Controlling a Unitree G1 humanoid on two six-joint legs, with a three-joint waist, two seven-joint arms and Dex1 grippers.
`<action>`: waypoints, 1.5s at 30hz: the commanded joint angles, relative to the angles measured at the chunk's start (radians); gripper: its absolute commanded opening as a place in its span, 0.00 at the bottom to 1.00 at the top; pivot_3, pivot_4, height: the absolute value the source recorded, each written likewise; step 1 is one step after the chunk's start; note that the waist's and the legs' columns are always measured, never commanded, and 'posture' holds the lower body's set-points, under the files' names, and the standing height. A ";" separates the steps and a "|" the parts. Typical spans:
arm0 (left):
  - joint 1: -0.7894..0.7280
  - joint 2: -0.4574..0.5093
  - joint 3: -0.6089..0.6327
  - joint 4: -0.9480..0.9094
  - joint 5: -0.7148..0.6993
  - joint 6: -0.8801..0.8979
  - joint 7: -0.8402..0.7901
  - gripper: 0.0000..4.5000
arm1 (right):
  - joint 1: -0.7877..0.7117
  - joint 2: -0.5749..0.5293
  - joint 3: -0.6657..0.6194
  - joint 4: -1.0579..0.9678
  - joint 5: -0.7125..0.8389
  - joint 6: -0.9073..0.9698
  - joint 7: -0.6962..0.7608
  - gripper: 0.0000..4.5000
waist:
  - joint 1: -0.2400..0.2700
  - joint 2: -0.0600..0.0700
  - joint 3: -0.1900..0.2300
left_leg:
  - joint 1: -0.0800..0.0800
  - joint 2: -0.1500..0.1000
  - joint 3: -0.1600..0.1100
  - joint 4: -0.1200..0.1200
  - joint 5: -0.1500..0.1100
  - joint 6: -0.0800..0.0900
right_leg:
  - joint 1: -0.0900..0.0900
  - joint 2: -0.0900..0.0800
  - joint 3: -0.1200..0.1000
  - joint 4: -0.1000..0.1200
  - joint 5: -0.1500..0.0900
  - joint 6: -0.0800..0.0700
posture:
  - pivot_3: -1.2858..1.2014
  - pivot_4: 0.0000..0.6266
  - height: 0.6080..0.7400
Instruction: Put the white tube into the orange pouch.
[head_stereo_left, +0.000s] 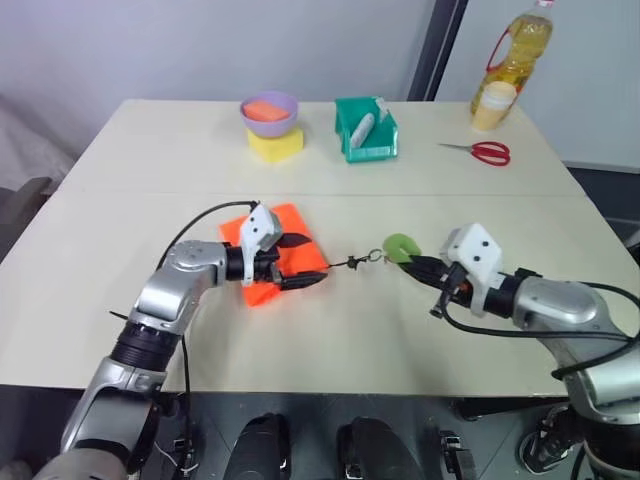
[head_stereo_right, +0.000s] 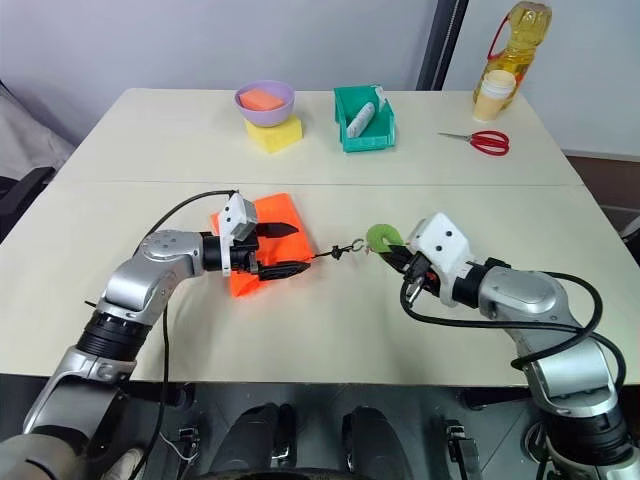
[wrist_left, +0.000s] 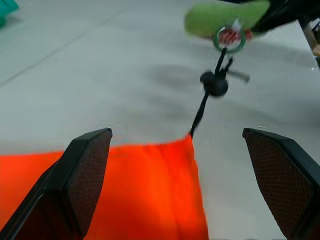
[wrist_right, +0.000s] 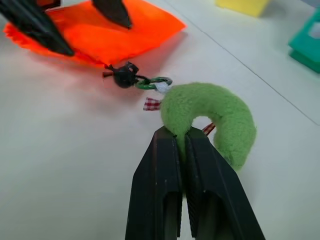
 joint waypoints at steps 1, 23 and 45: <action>-0.010 -0.017 -0.008 -0.011 0.023 -0.052 -0.011 1.00 | 0.018 -0.013 -0.059 -0.019 0.028 -0.002 -0.015 0.00 | 0.001 0.000 0.000 | 0.000 0.000 0.000 0.000 0.000 0.000 | 0.000 0.000 0.000 0.000 0.000 0.000 | 0.52 0.24 0.97; -0.076 -0.147 -0.064 0.245 0.299 -0.709 0.078 1.00 | 0.035 -0.011 -0.051 -0.002 0.086 -0.008 -0.075 0.00 | 0.002 0.000 0.000 | 0.000 0.000 0.000 0.002 0.000 0.000 | 0.001 0.001 0.000 0.000 0.000 0.000 | 0.52 0.24 0.97; 0.017 -0.208 -0.153 0.246 0.495 -0.926 0.270 1.00 | 0.015 -0.013 -0.014 0.011 0.086 -0.030 -0.096 0.00 | 0.001 0.000 0.000 | 0.000 0.000 0.000 0.002 0.000 0.001 | 0.001 0.001 0.000 0.000 0.000 0.000 | 0.52 0.24 0.97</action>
